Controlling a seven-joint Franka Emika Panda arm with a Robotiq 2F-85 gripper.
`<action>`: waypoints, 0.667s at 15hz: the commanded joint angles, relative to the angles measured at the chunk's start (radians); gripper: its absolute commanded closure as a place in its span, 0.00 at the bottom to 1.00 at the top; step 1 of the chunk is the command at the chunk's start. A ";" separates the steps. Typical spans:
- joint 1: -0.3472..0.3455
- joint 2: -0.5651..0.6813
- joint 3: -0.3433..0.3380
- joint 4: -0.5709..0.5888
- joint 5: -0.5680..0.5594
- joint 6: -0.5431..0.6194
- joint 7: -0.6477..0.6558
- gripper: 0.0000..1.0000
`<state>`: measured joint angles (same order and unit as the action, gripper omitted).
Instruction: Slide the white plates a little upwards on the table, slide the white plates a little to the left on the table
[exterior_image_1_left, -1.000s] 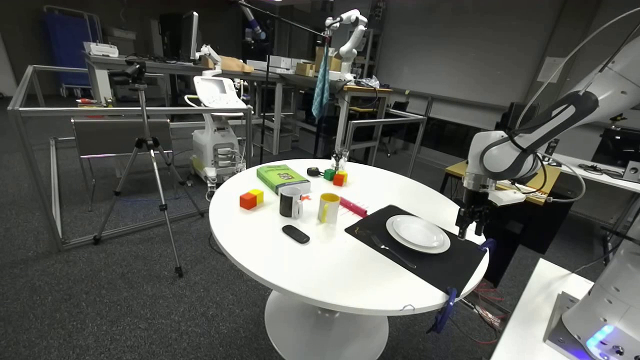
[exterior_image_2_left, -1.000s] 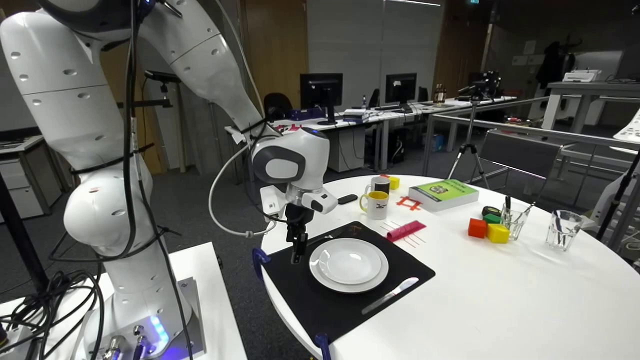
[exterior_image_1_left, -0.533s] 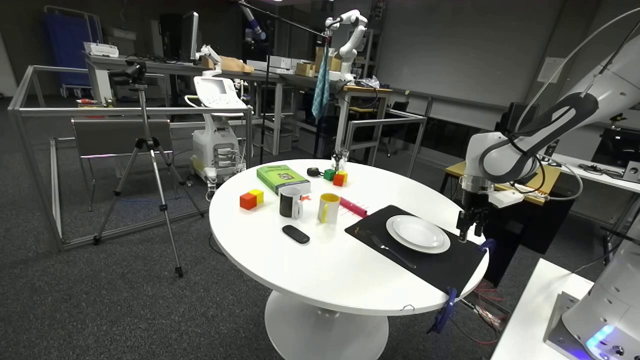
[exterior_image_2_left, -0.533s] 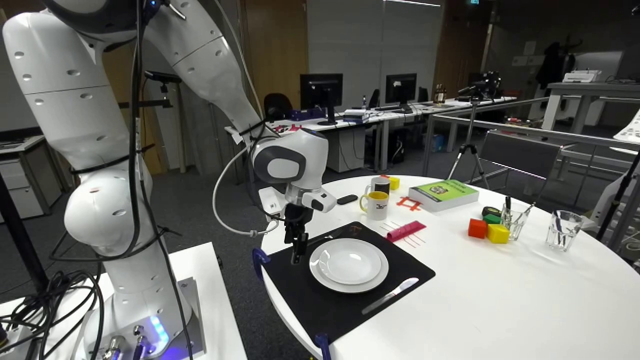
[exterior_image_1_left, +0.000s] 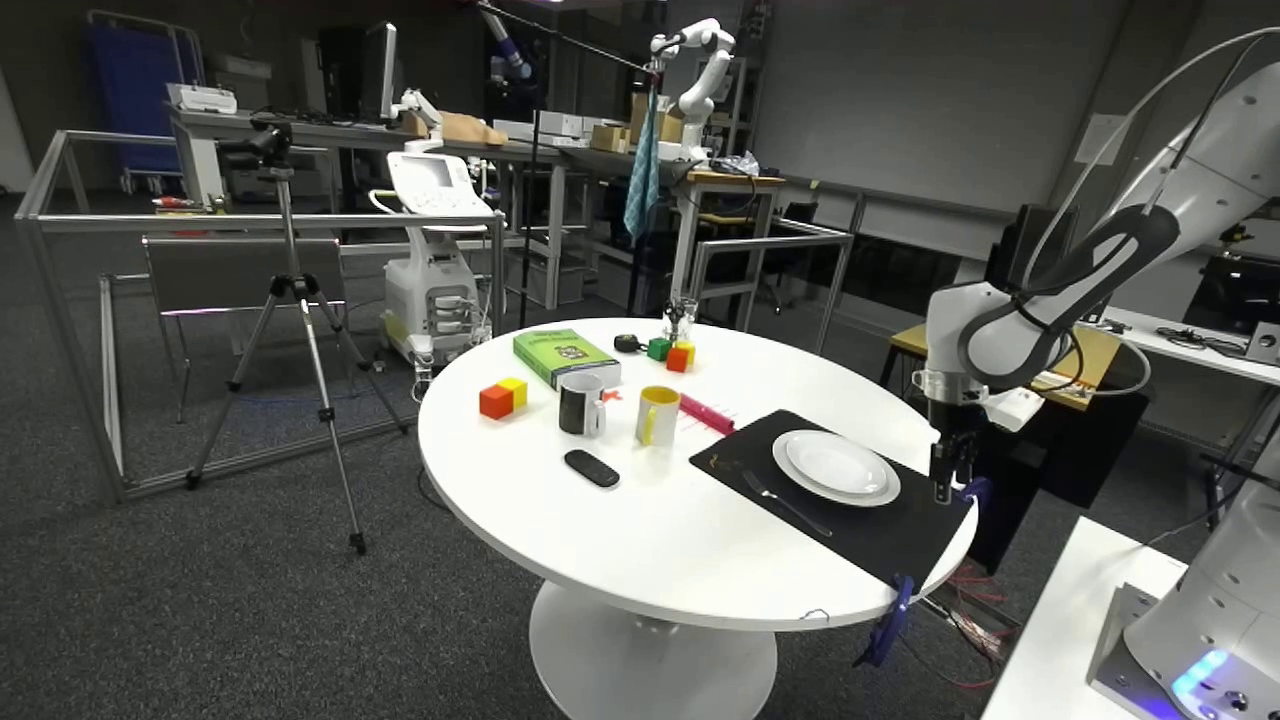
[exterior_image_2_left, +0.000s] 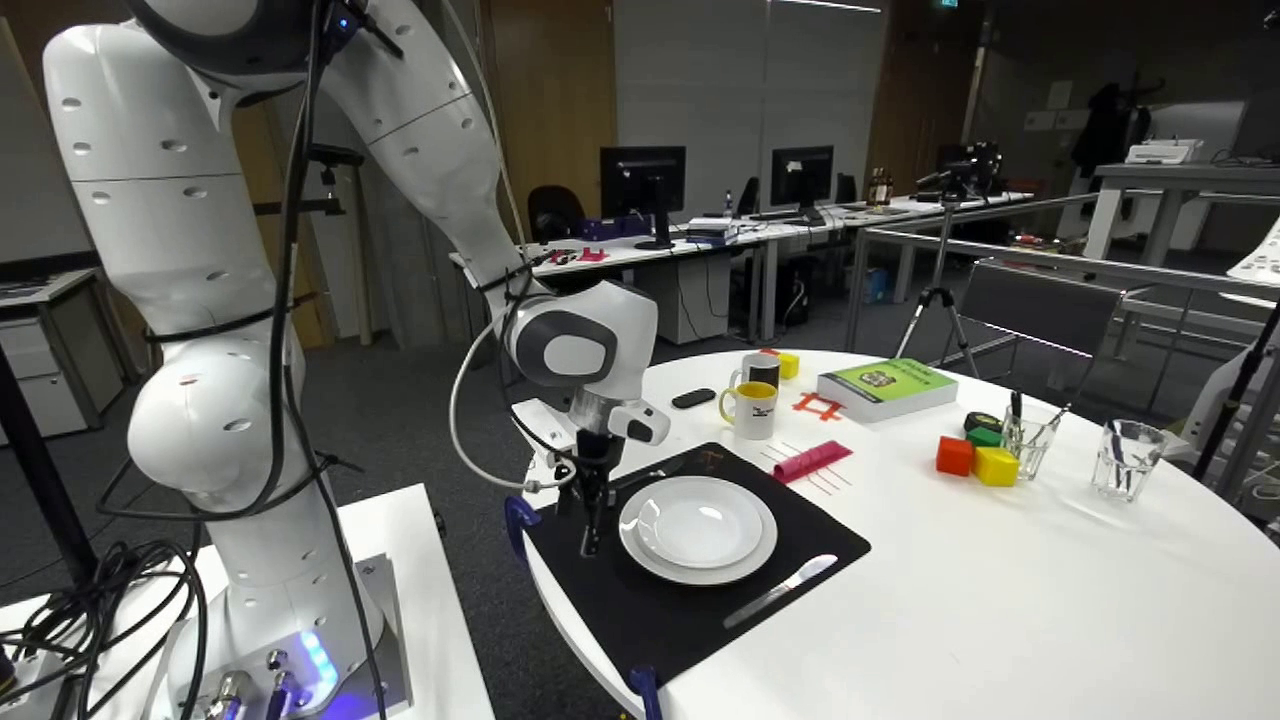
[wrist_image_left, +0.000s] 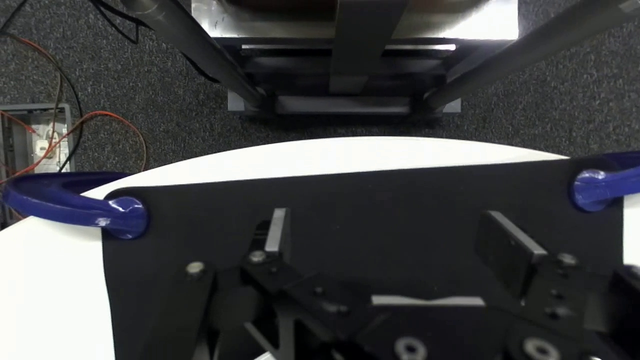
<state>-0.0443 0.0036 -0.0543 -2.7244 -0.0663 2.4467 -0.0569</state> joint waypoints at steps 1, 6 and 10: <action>-0.029 0.011 -0.026 0.006 -0.057 0.006 -0.088 0.00; -0.065 -0.006 -0.071 -0.003 -0.136 0.010 -0.152 0.00; -0.088 -0.008 -0.095 0.001 -0.154 0.015 -0.171 0.00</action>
<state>-0.1104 0.0132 -0.1376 -2.7218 -0.2126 2.4495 -0.1911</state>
